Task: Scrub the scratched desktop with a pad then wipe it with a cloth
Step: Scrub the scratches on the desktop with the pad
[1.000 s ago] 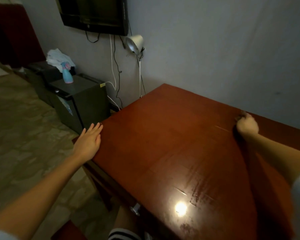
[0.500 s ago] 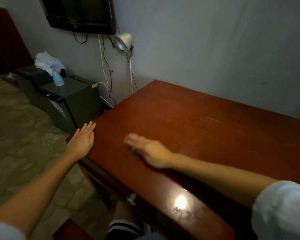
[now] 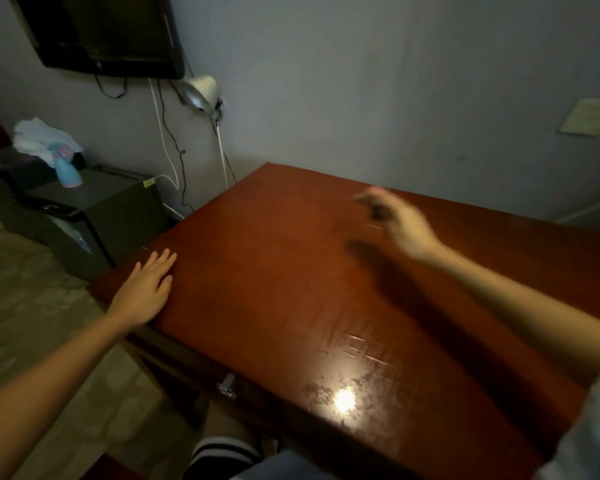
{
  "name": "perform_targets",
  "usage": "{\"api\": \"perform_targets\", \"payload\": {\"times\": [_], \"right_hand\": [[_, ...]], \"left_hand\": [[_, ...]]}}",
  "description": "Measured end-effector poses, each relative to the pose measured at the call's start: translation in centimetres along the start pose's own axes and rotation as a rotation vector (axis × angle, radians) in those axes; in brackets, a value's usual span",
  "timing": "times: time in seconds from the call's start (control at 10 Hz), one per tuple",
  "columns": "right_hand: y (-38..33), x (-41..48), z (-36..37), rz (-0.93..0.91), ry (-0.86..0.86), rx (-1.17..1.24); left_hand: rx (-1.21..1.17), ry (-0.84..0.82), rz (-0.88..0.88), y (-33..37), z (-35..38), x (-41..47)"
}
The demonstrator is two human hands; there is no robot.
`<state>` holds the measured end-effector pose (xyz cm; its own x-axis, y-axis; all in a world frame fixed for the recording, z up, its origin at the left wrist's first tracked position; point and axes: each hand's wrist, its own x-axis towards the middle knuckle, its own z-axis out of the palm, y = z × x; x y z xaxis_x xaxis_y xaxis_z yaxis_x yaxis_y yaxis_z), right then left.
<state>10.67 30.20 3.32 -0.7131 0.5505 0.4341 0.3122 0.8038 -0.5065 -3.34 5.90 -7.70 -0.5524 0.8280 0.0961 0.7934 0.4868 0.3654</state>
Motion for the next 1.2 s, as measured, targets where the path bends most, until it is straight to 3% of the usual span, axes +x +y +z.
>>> {"api": "perform_targets", "payload": {"times": [0.1,0.2,0.3,0.4,0.6,0.7,0.8,0.9,1.0,1.1,1.2], "right_hand": [[23.2,-17.3,-17.3,0.557,0.131,-0.506],[27.5,-21.5,-19.2,1.015,0.201,-0.548],[25.7,-20.0,-16.8,0.986,0.132,-0.457],[20.8,-17.0,-11.4,0.666,-0.005,-0.373],[2.4,-19.7,0.1,-0.175,-0.324,-0.121],[-2.2,-22.6,2.9,-0.465,-0.460,0.001],[-3.5,-23.7,3.1,-0.532,-0.654,0.090],[-2.9,-21.2,0.2,-0.494,-0.770,0.126],[2.1,-15.6,-4.3,-0.334,-0.544,0.030],[11.9,-10.4,-8.6,-0.010,-0.169,-0.083],[22.1,-9.1,-11.0,0.519,0.109,-0.328]], "left_hand": [[-0.018,-0.025,0.079,1.0,0.1,0.0],[-0.049,-0.047,0.146,2.5,0.5,0.0],[-0.069,-0.053,0.195,3.9,1.2,0.0],[-0.068,-0.073,0.226,4.6,1.9,-0.3],[-0.043,-0.067,0.233,4.9,2.5,-1.3],[-0.035,-0.048,0.223,5.1,2.4,-1.4],[-0.038,-0.042,0.218,5.0,2.4,-1.4],[-0.053,-0.045,0.219,4.9,2.3,-1.2],[-0.067,-0.010,0.202,4.5,2.1,-1.0],[-0.067,0.005,0.152,3.1,1.6,-0.7],[-0.030,-0.007,0.073,1.0,0.7,0.1]]}}
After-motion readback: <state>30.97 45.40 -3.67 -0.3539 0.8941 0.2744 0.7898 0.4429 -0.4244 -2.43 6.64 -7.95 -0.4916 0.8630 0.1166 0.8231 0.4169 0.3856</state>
